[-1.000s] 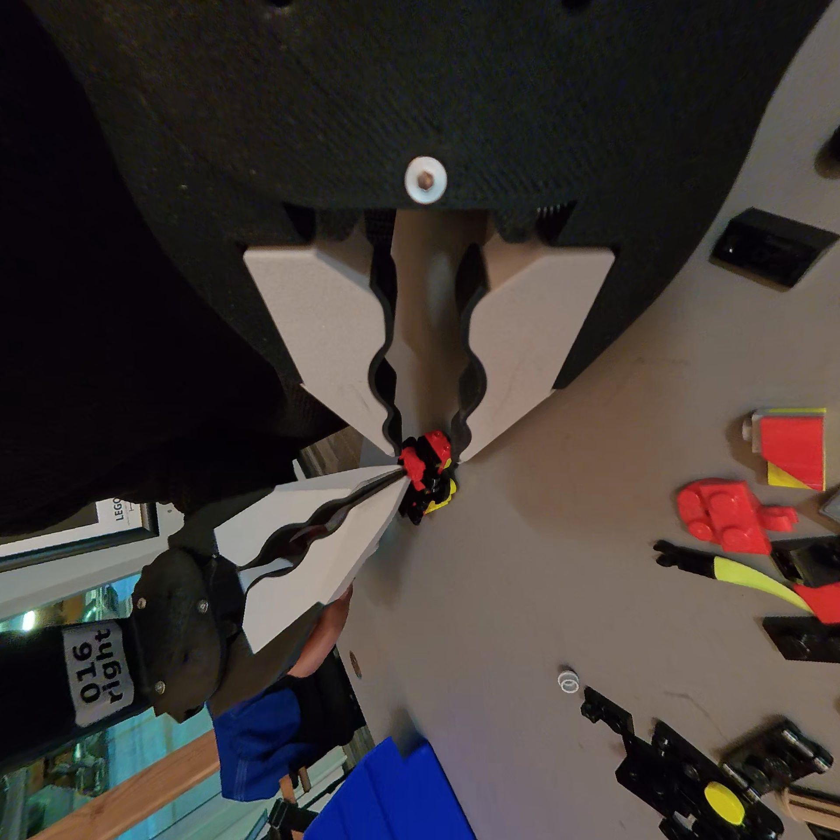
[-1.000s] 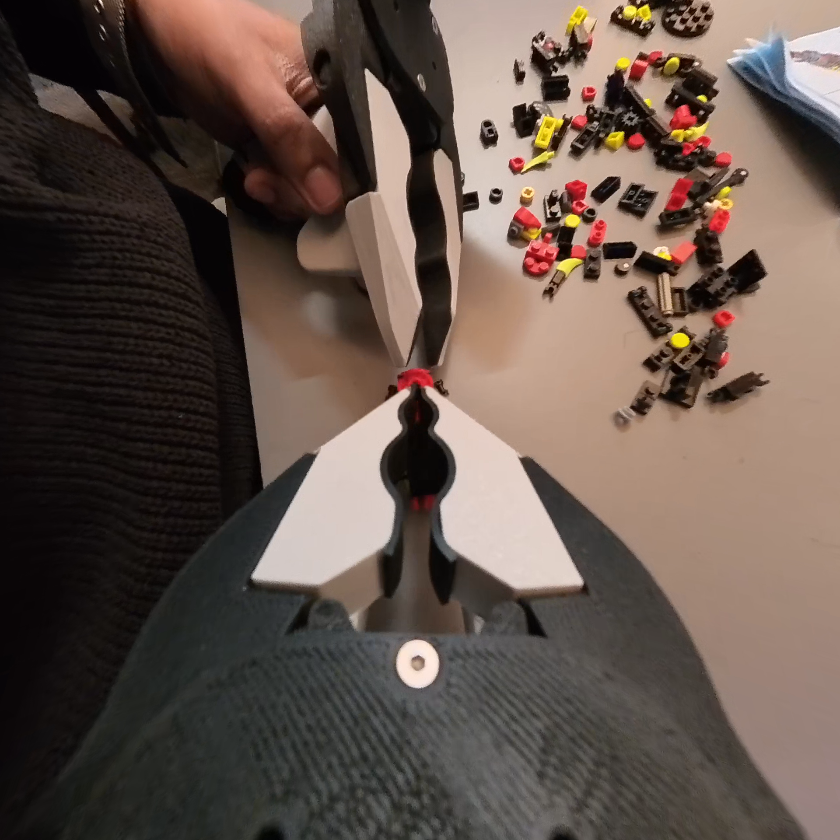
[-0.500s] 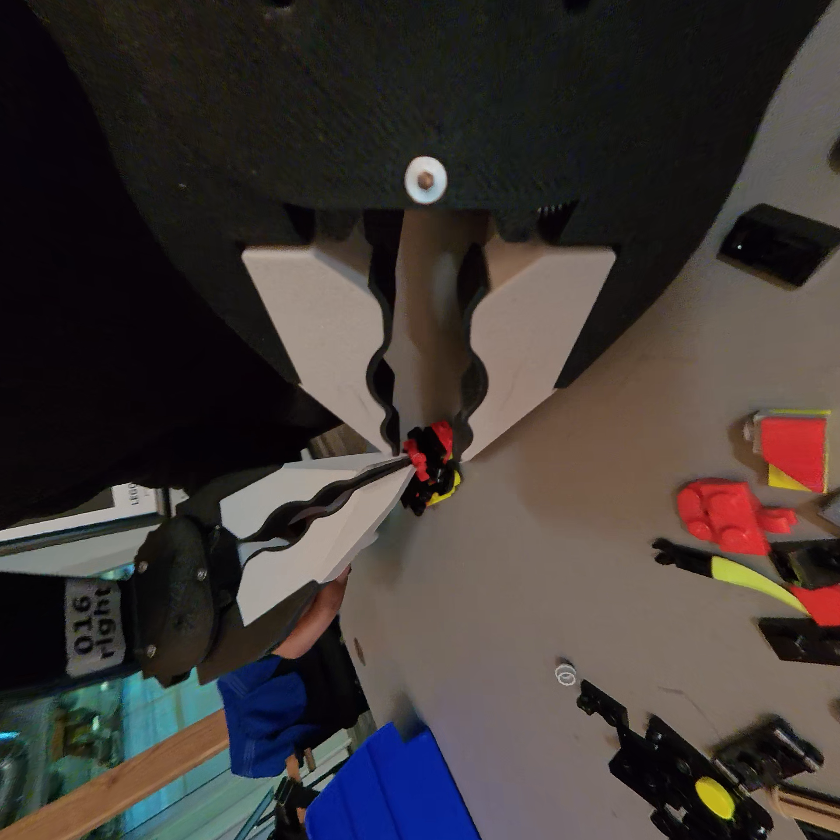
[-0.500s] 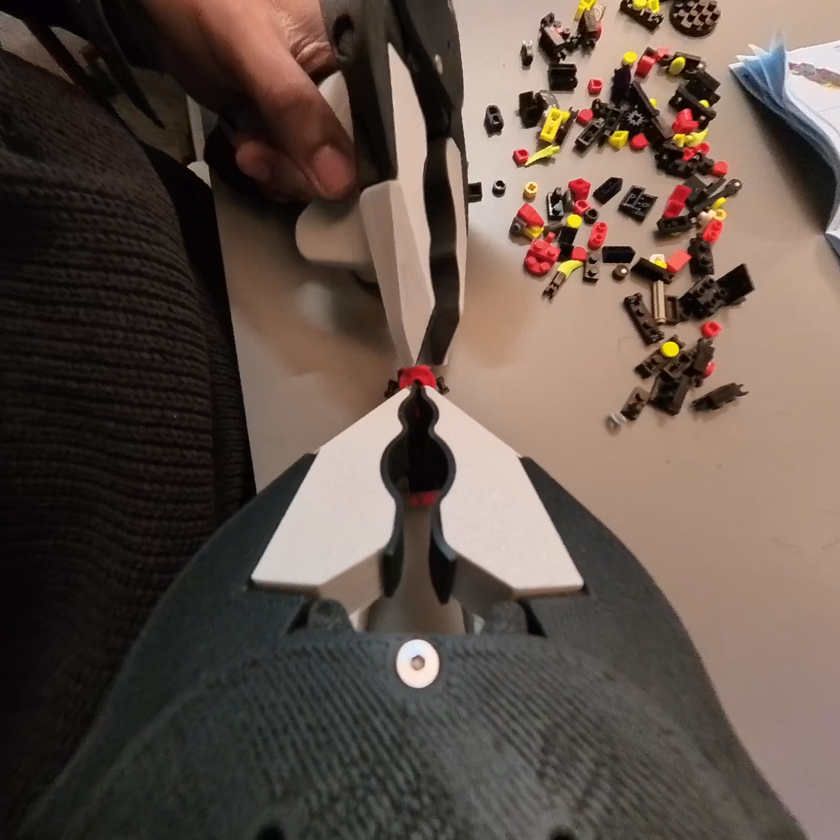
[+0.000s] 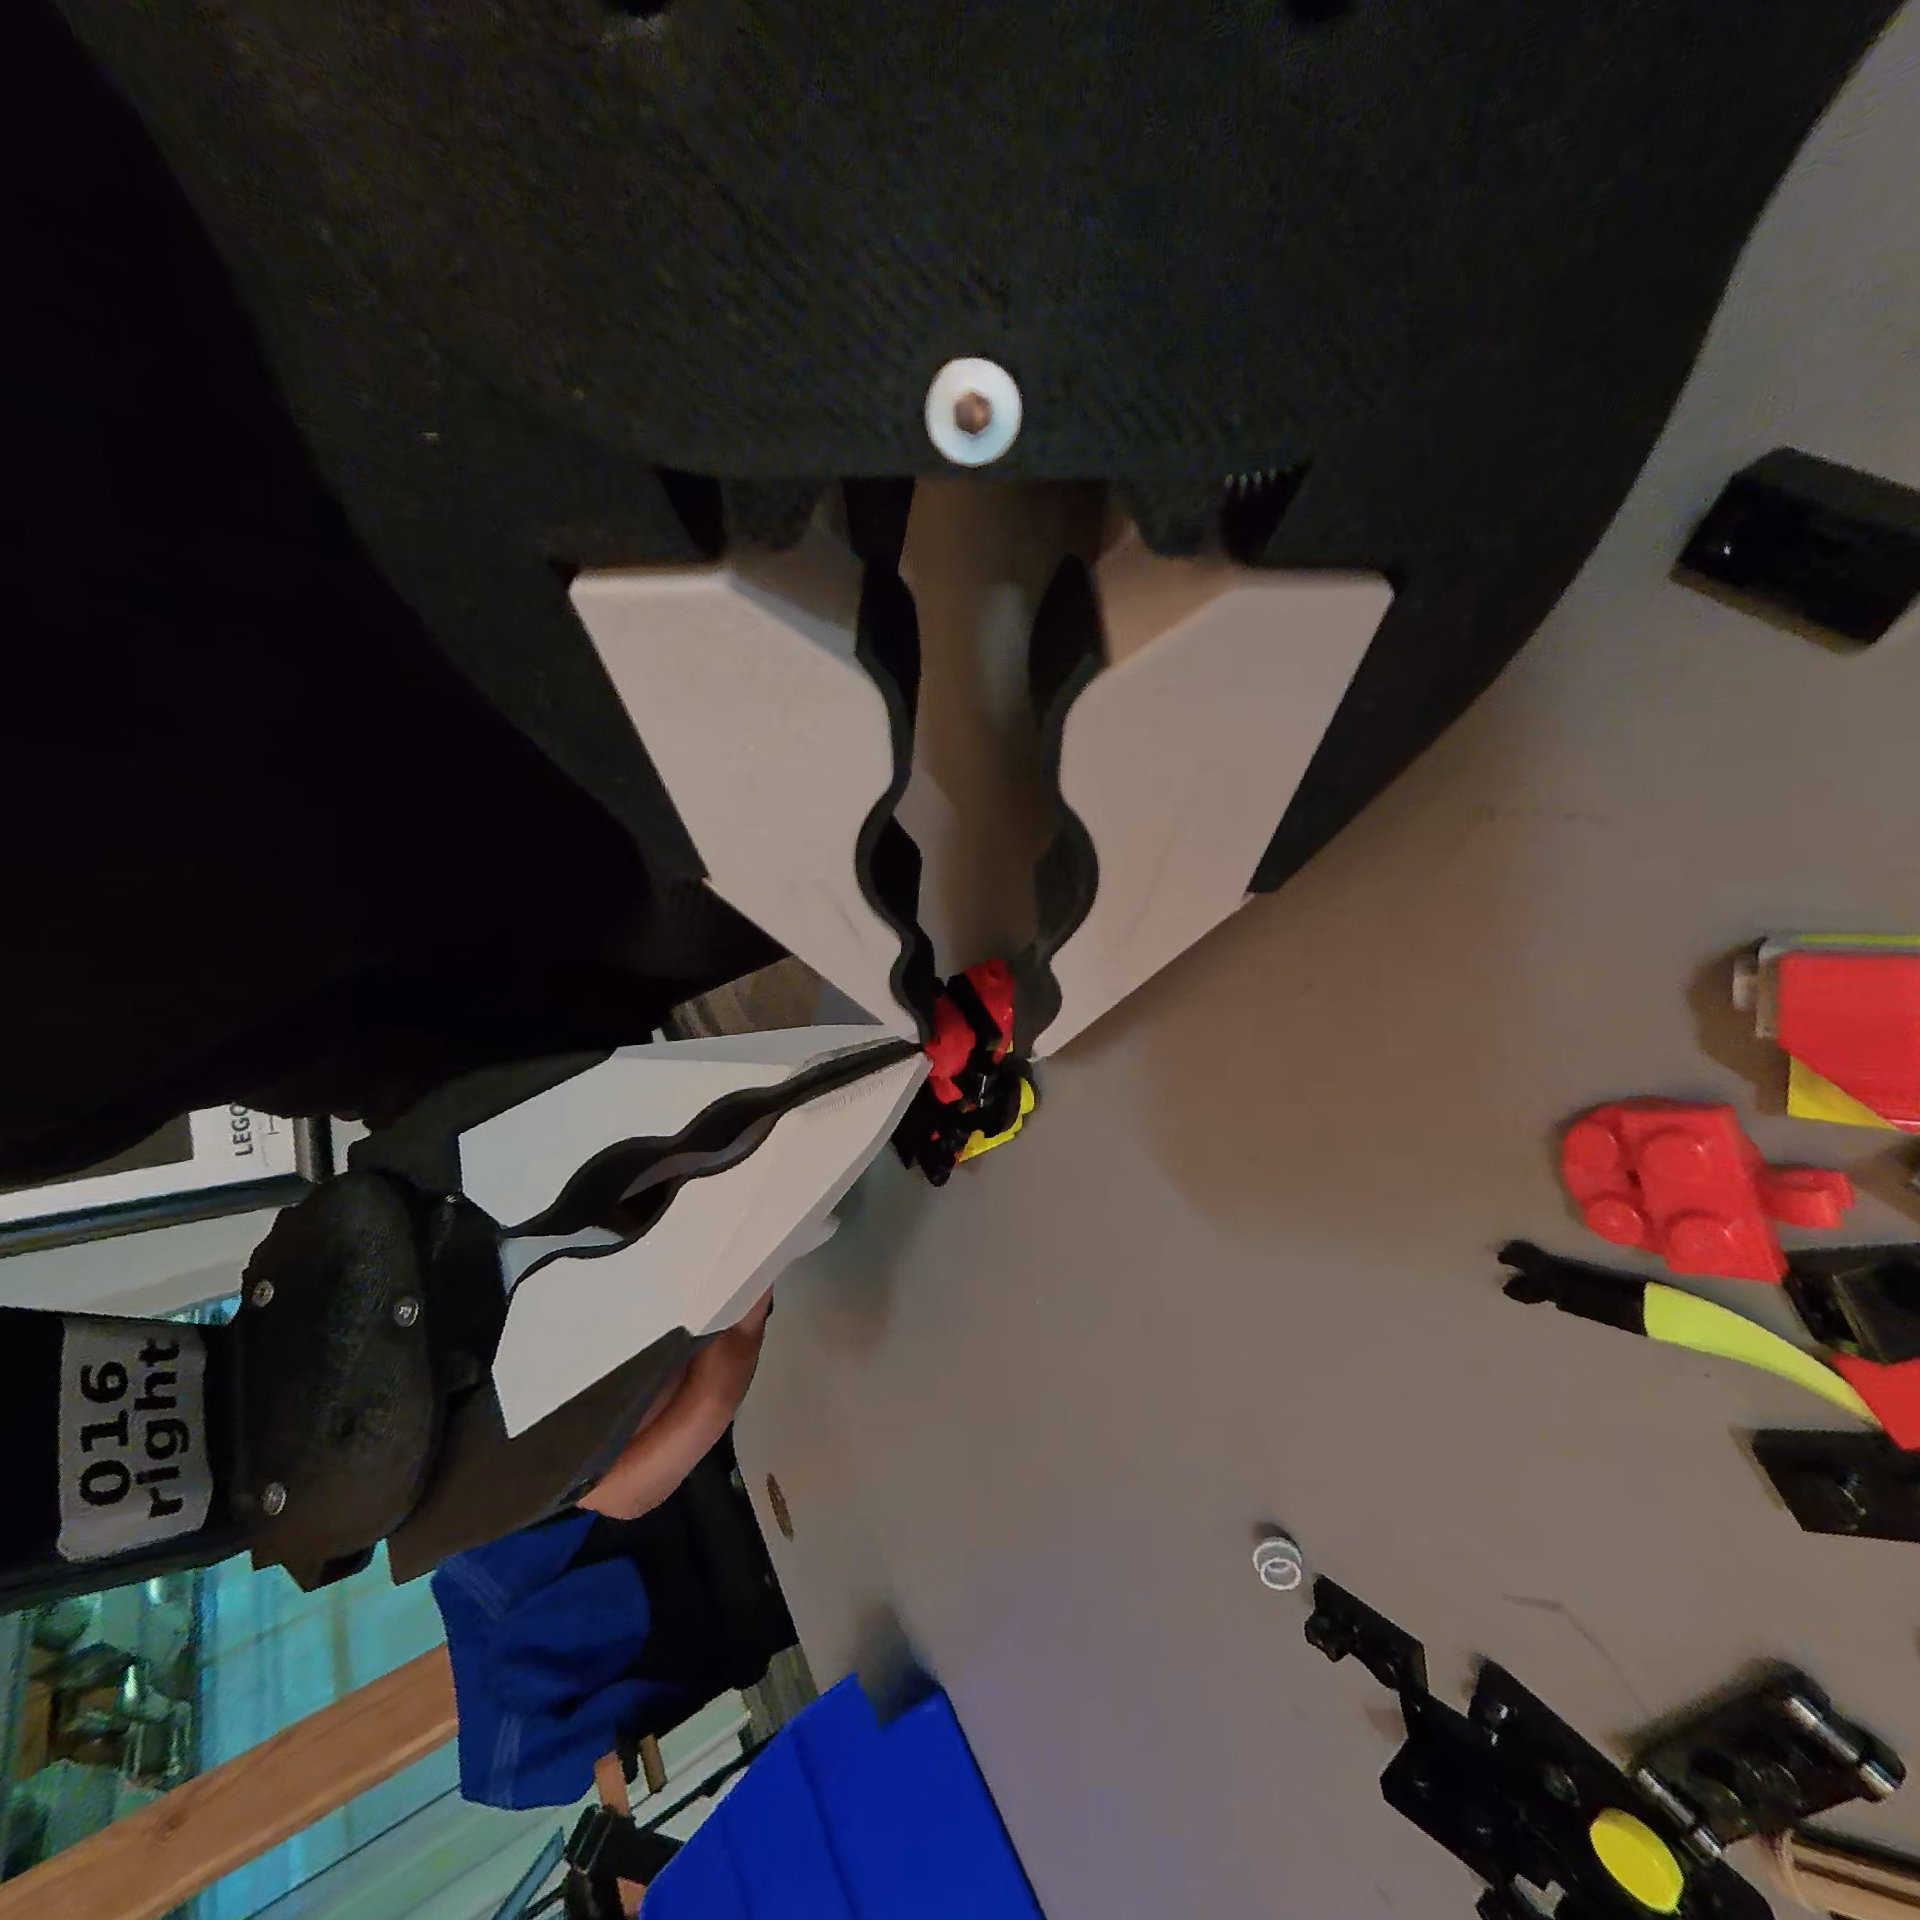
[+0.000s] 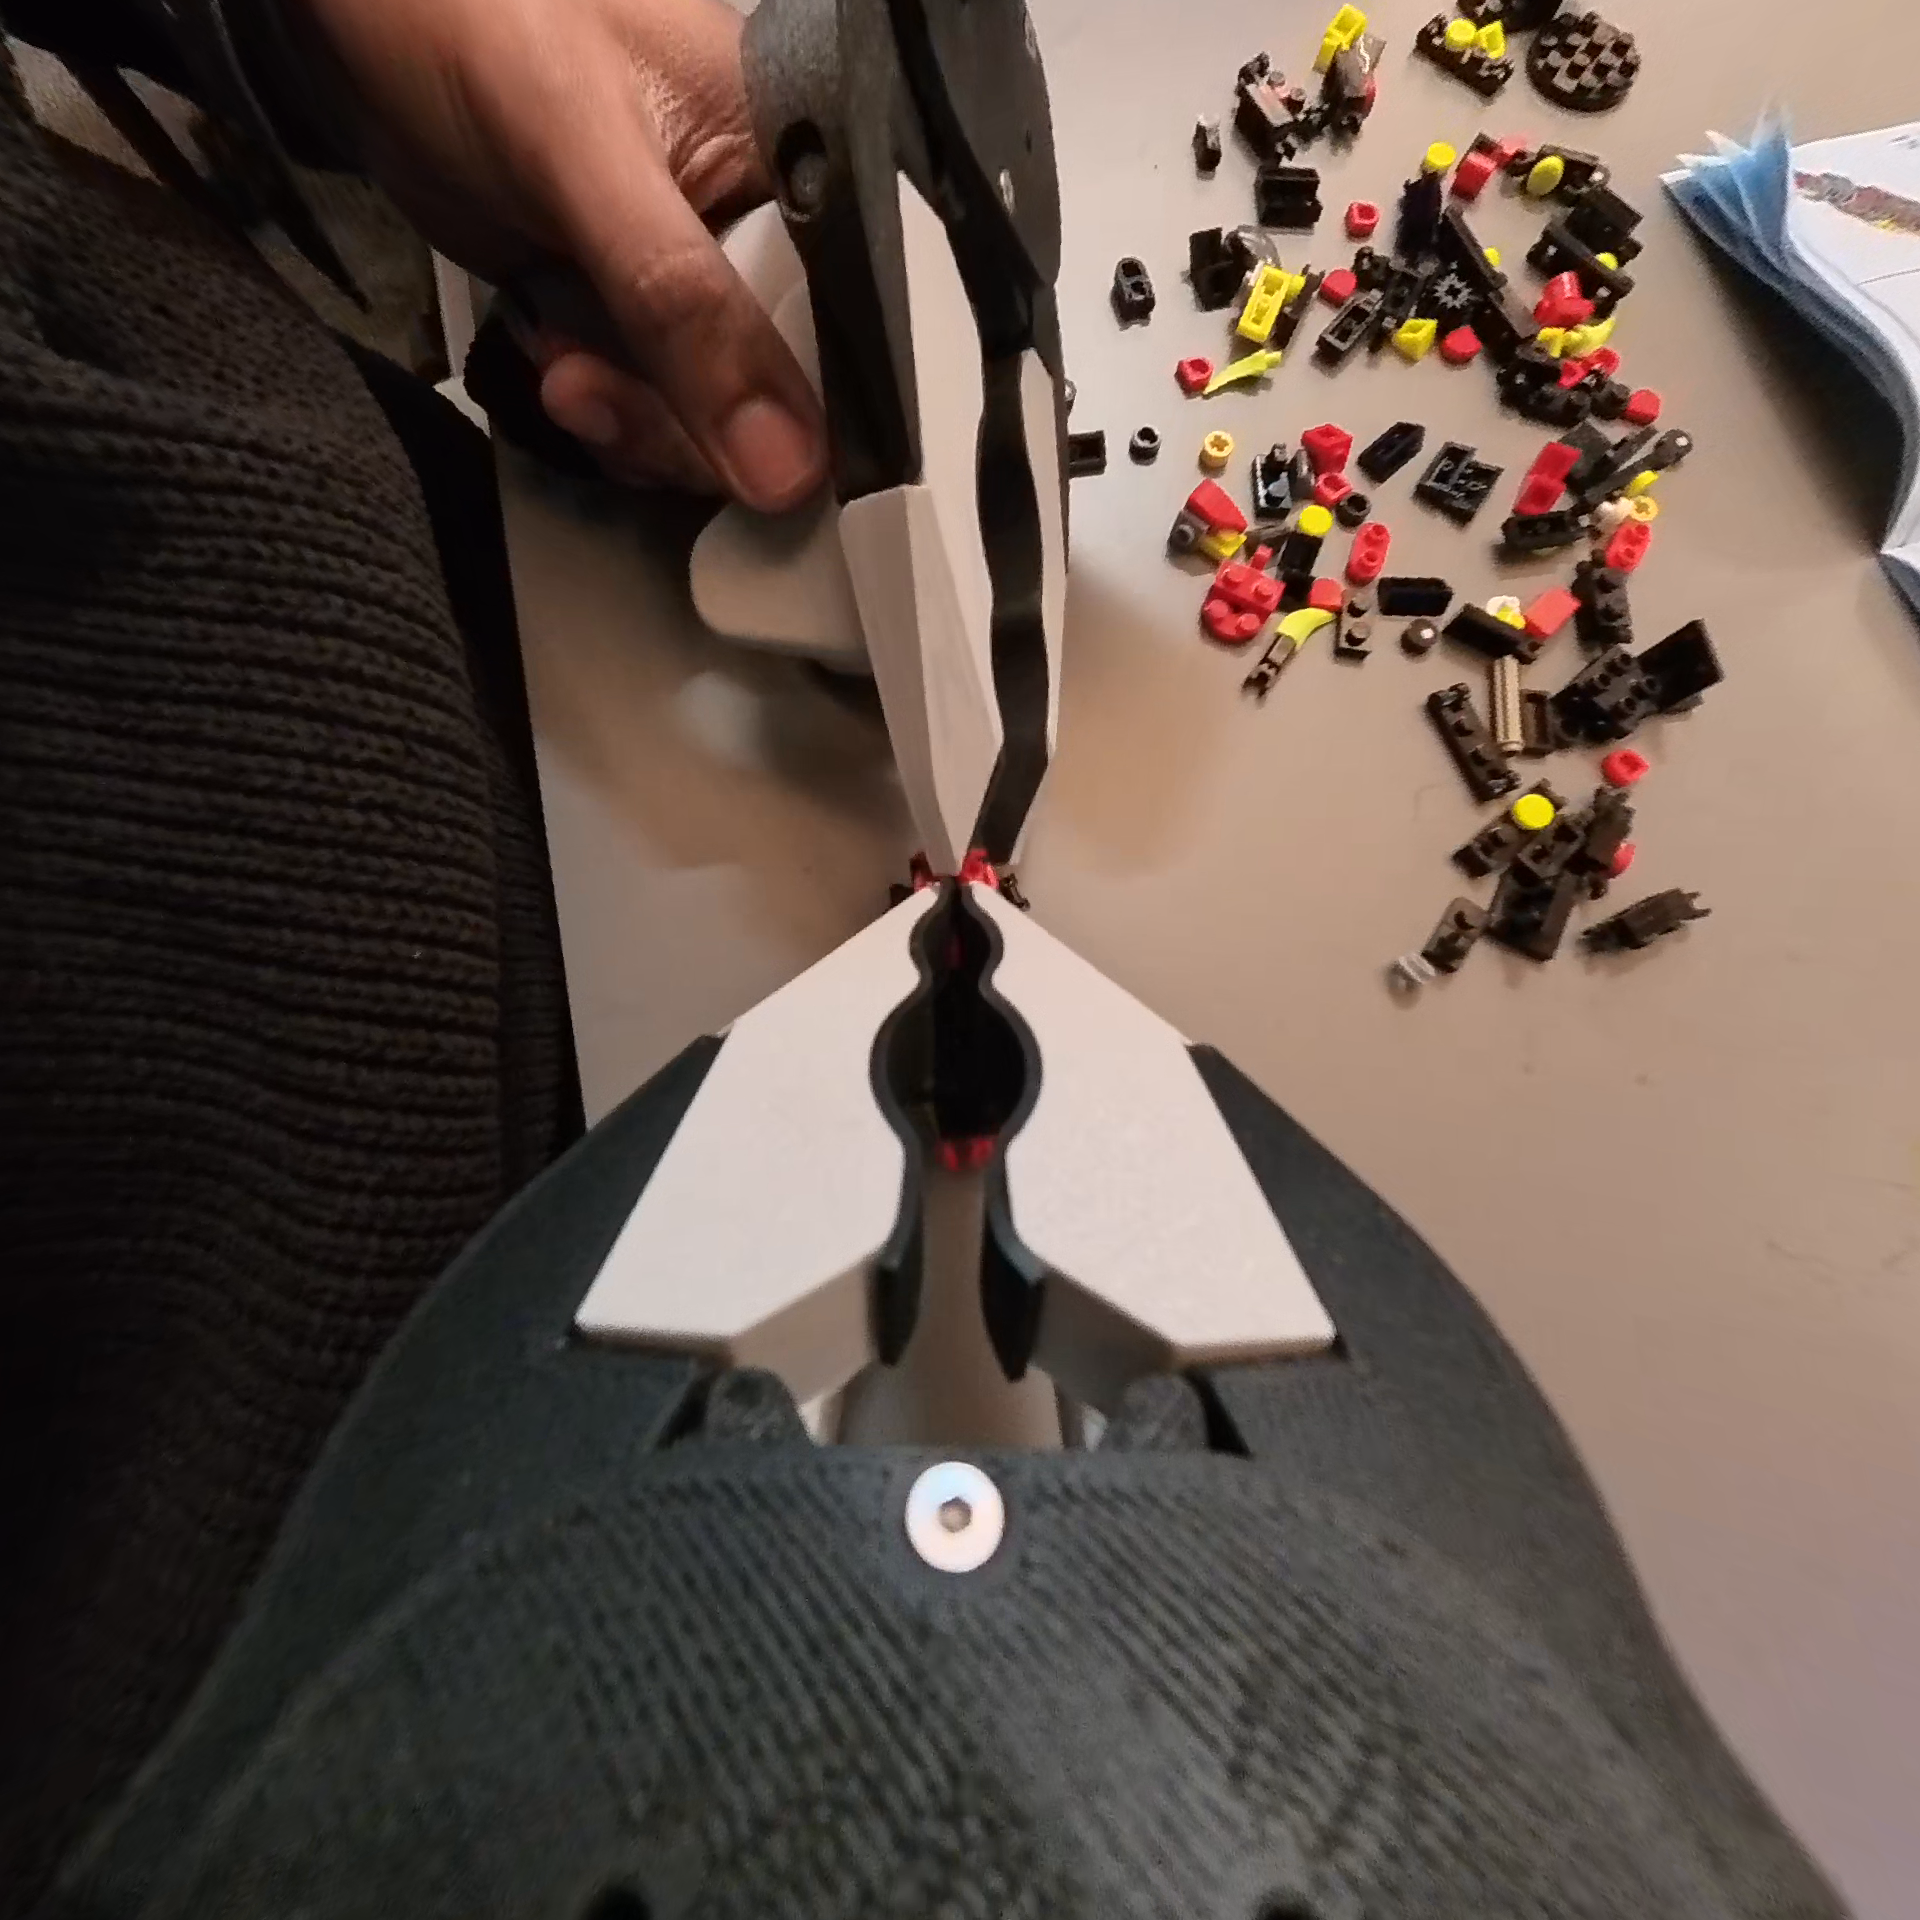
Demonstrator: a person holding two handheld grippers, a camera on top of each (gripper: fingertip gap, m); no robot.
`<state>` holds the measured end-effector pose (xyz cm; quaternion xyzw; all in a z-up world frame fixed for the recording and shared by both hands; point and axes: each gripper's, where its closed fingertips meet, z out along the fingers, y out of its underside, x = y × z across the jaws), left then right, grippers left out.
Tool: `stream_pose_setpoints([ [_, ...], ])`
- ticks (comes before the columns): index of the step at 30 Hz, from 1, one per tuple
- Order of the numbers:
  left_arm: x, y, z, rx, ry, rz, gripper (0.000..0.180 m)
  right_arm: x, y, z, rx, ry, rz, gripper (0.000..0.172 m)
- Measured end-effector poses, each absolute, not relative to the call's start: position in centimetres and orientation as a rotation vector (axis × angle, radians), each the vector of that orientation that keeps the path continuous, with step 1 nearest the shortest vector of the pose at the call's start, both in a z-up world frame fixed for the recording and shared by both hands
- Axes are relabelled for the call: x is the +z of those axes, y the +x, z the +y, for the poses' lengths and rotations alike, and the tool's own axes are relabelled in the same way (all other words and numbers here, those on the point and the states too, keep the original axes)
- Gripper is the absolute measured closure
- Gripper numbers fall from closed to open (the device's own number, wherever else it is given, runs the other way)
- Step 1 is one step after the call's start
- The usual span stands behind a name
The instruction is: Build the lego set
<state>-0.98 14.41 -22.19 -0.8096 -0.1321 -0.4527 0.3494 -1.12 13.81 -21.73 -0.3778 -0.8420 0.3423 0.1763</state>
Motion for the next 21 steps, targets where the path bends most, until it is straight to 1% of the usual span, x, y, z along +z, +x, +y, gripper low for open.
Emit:
stream_pose_setpoints([
  [8, -22.10, -1.03, 14.46, -1.174, -2.086, -0.346, 0.167, -21.59, -1.17, 13.98, 1.058, -1.130, -2.350, 0.172],
  [10, -21.92, -1.07, 14.49, -1.184, -2.072, -0.354, 0.166, -21.33, -1.16, 14.24, 1.105, -1.173, -2.330, 0.166],
  [13, -21.73, -1.07, 14.52, -1.199, -2.058, -0.360, 0.164, -20.78, -1.11, 14.39, 1.172, -1.206, -2.302, 0.164],
  [21, -21.77, -1.01, 14.29, -1.171, -2.076, -0.315, 0.161, -21.54, -0.94, 13.84, 1.096, -1.160, -2.342, 0.162],
])
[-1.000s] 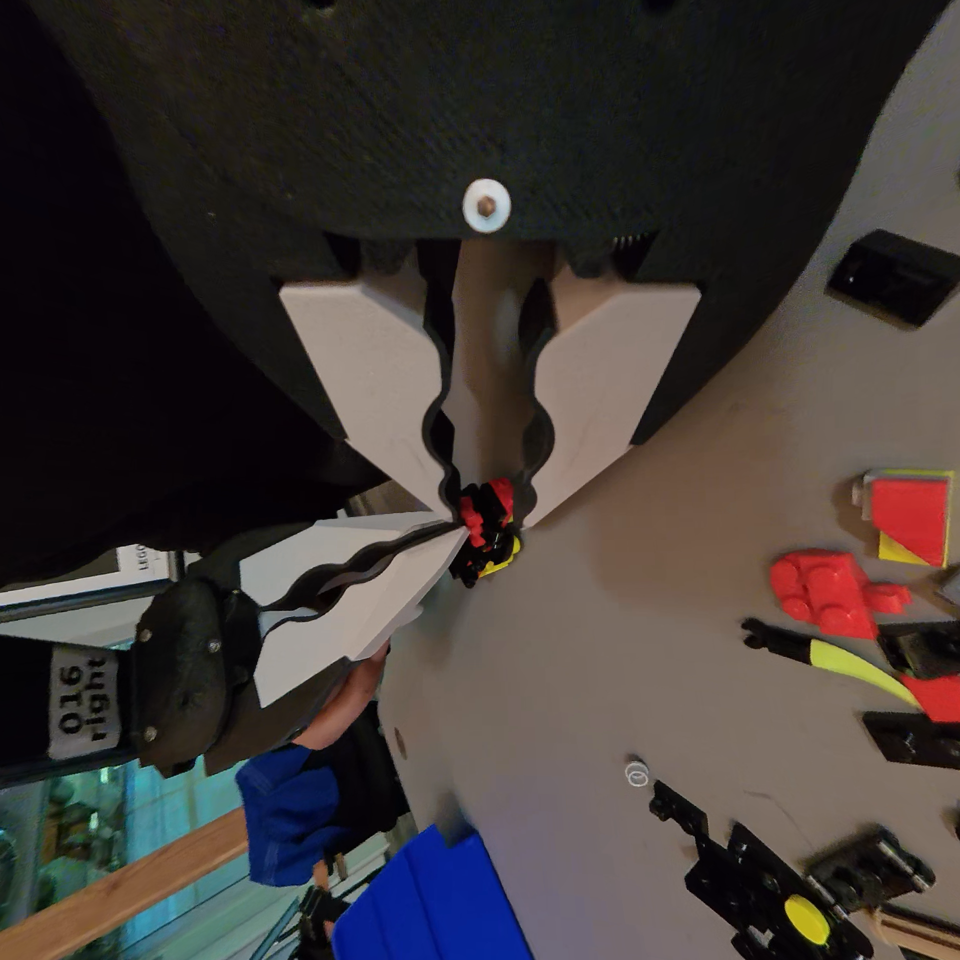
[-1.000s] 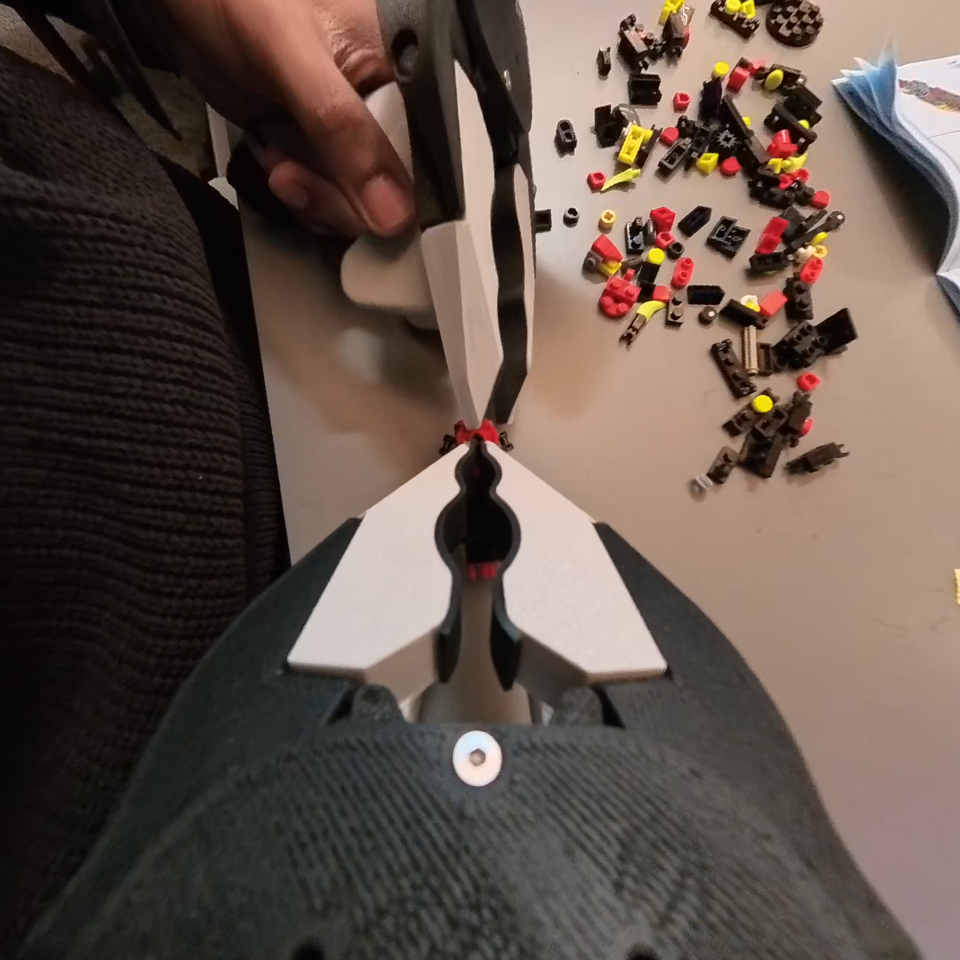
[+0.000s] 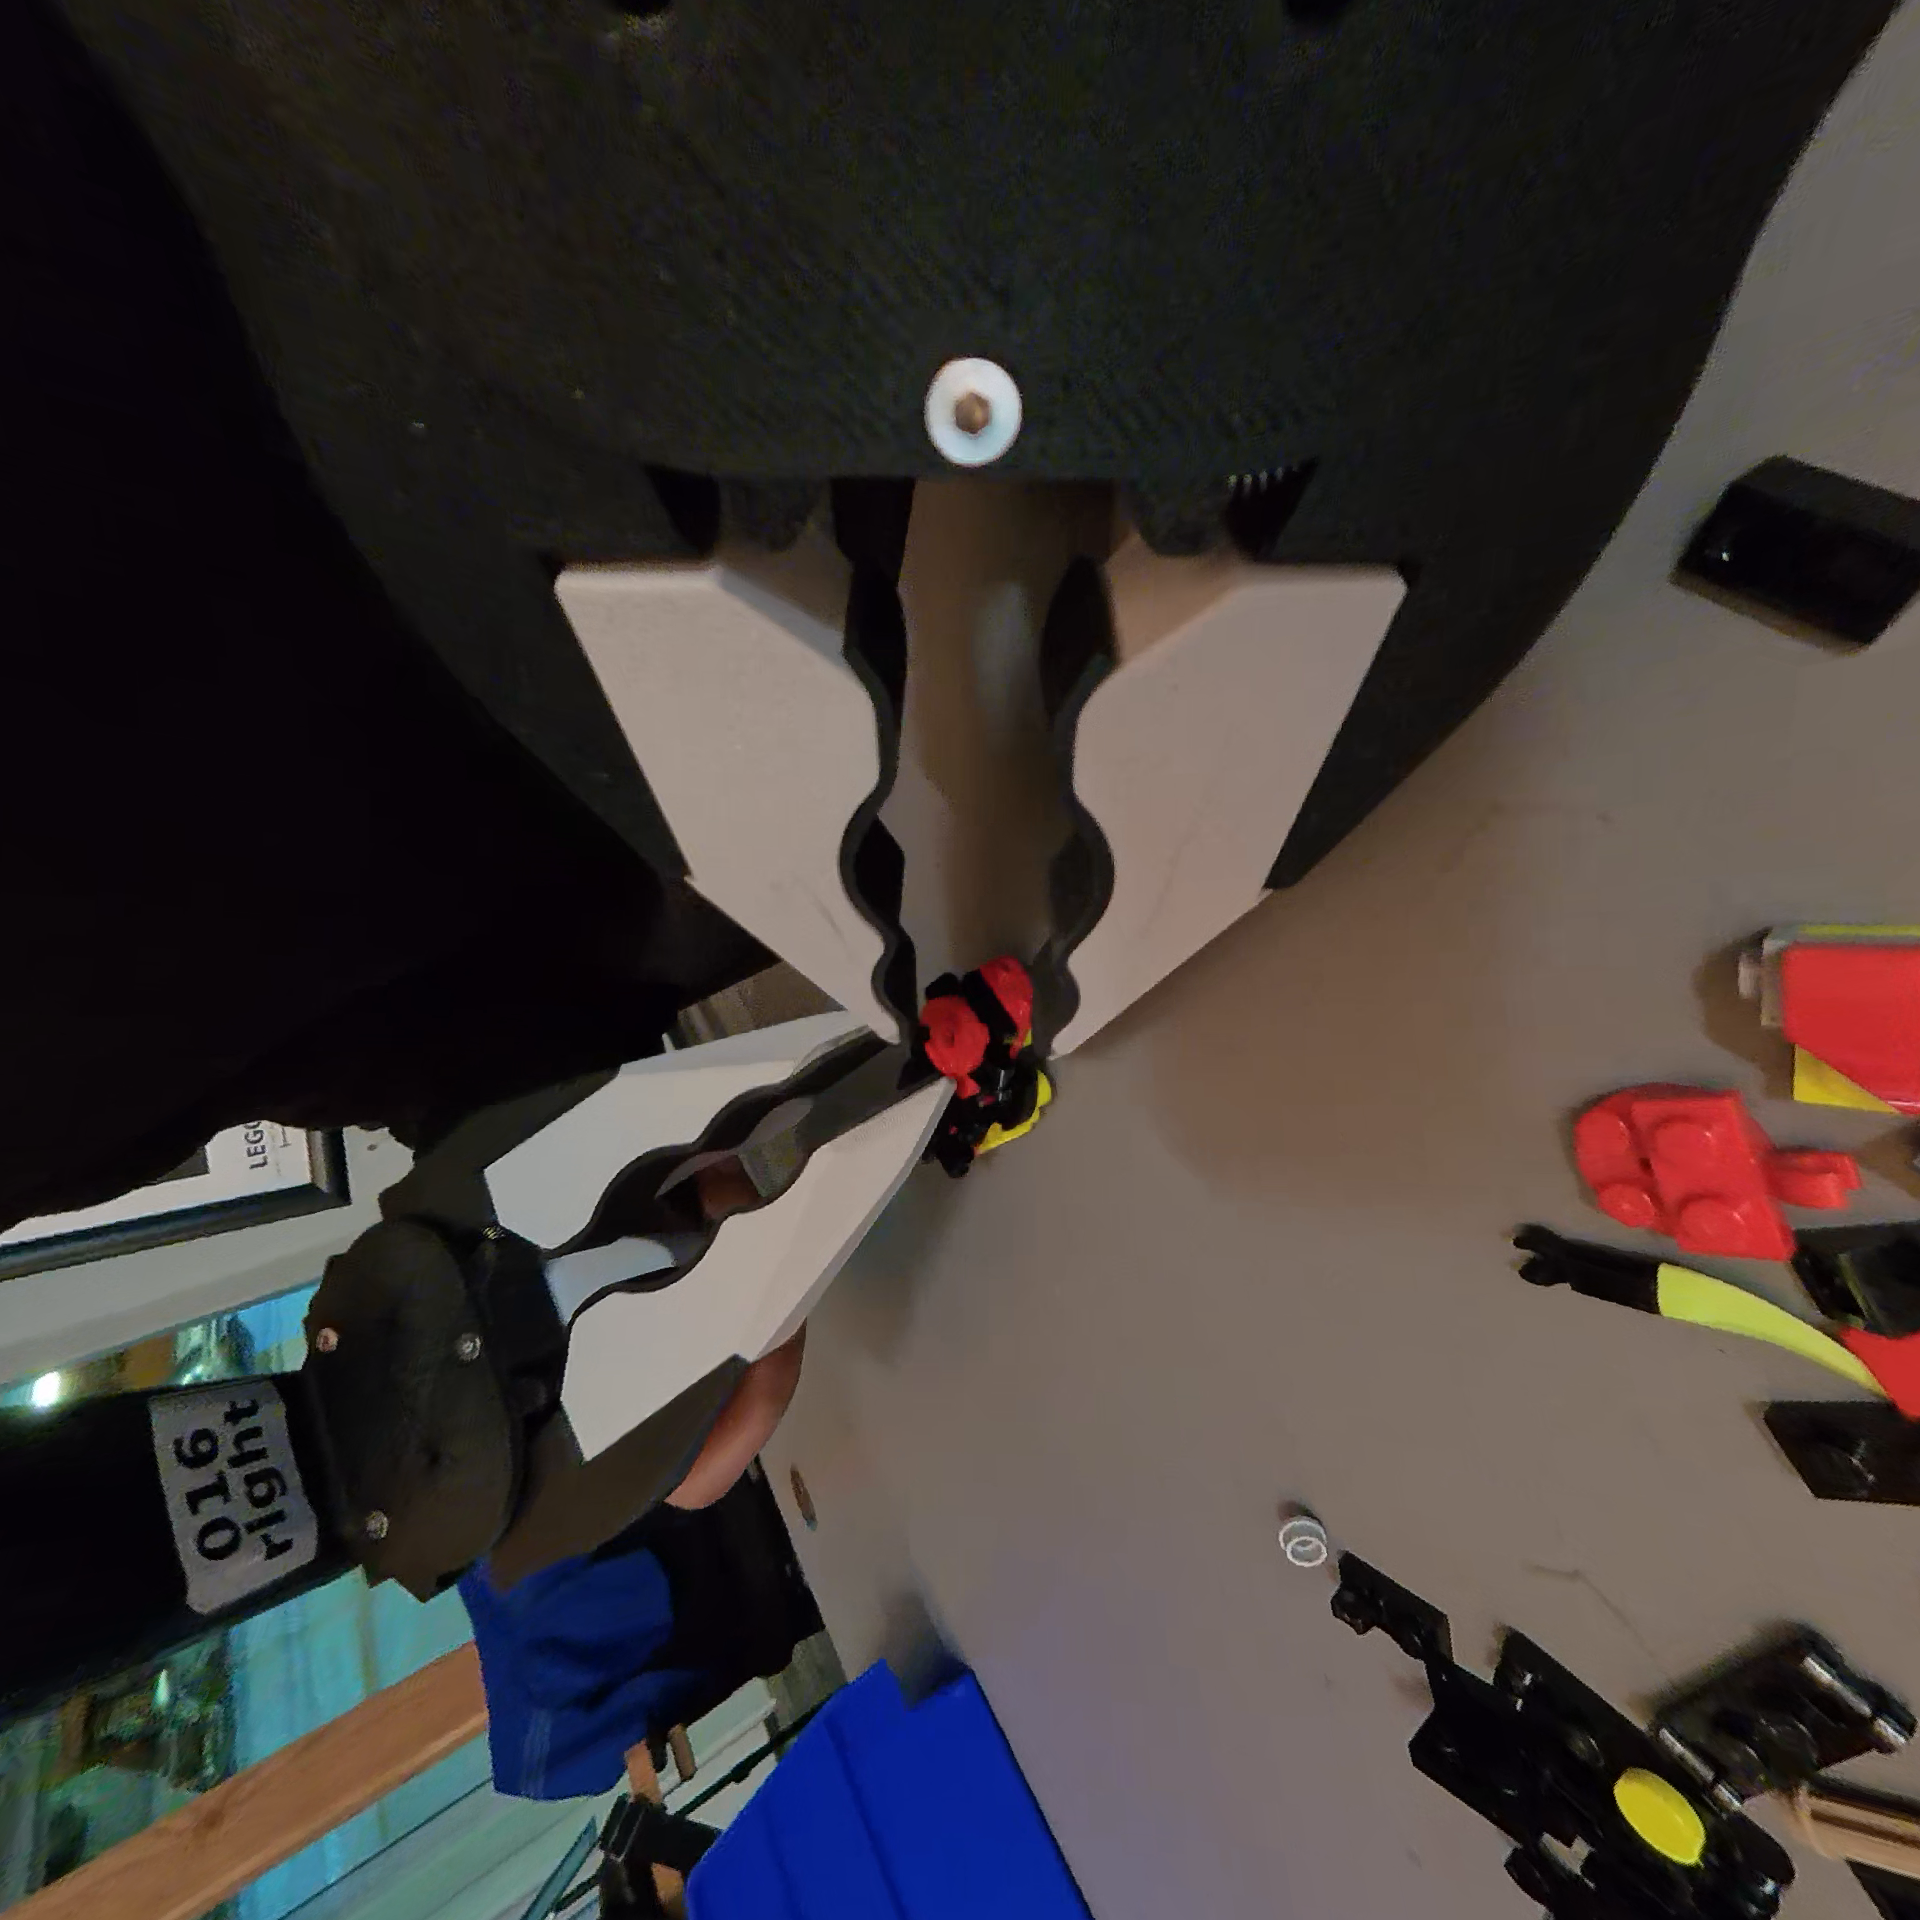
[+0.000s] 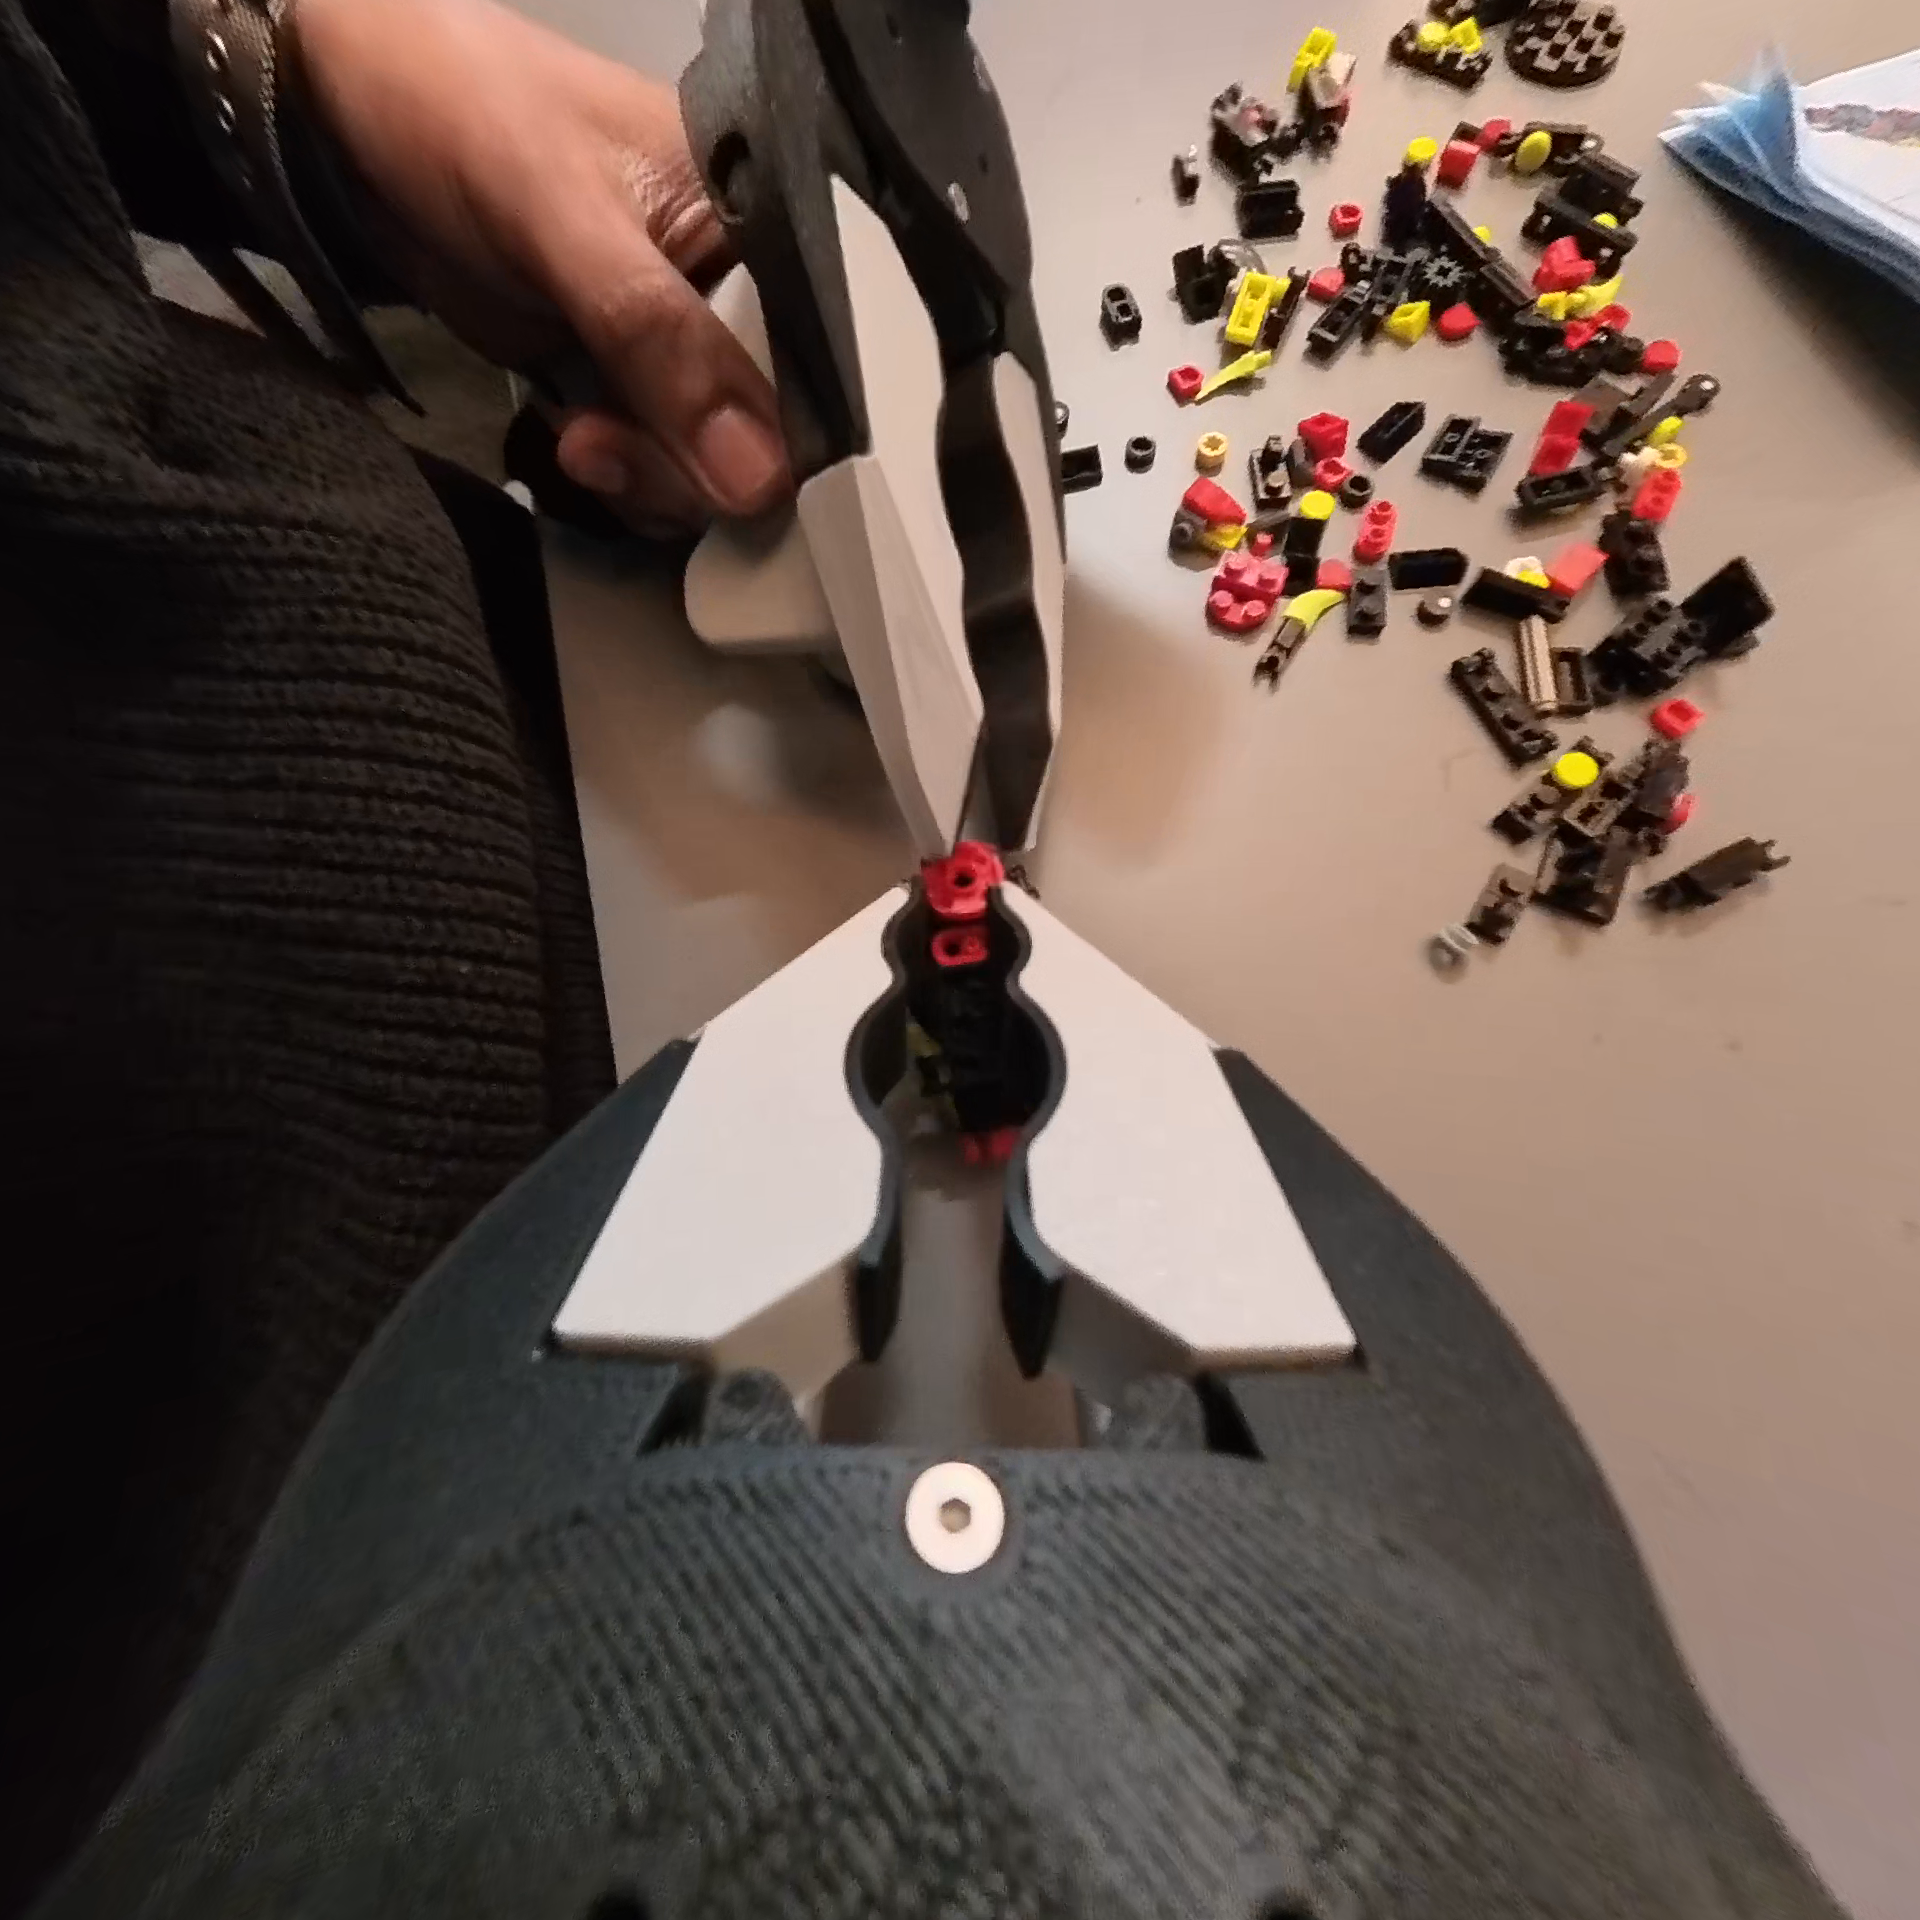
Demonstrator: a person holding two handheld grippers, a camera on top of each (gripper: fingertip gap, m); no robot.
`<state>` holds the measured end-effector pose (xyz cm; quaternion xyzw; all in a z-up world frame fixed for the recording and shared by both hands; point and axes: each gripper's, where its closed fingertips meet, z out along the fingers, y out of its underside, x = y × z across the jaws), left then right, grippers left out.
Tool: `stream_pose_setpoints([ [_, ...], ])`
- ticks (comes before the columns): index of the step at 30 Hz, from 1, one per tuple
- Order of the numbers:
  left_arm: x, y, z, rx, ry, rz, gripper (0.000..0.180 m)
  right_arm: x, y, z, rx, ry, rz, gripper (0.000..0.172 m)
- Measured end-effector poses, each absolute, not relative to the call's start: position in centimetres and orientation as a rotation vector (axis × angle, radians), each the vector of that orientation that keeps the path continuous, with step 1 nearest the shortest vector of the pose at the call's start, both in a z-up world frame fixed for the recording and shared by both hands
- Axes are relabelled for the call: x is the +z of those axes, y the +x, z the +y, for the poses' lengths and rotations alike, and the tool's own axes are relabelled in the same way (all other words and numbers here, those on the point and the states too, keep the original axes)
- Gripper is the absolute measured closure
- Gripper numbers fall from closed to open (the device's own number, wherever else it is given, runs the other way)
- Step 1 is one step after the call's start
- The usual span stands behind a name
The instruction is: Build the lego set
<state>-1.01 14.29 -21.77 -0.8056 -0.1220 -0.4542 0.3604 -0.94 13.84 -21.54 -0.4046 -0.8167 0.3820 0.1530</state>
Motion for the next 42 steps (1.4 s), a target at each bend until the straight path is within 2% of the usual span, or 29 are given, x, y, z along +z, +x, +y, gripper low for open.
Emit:
stream_pose_setpoints([
  [17, -21.8, -0.8, 14.2, -1.169, -2.085, -0.290, 0.163, -21.7, -0.9, 14.1, 1.053, -1.144, -2.351, 0.159],
  [30, -21.4, -1.0, 14.1, -1.164, -2.059, -0.271, 0.163, -21.3, -0.4, 14.2, 1.178, -1.204, -2.349, 0.159],
  [42, -18.5, -1.2, 14.4, -1.354, -1.853, -0.357, 0.162, -18.1, -1.3, 14.8, 1.250, -1.126, -2.171, 0.159],
])
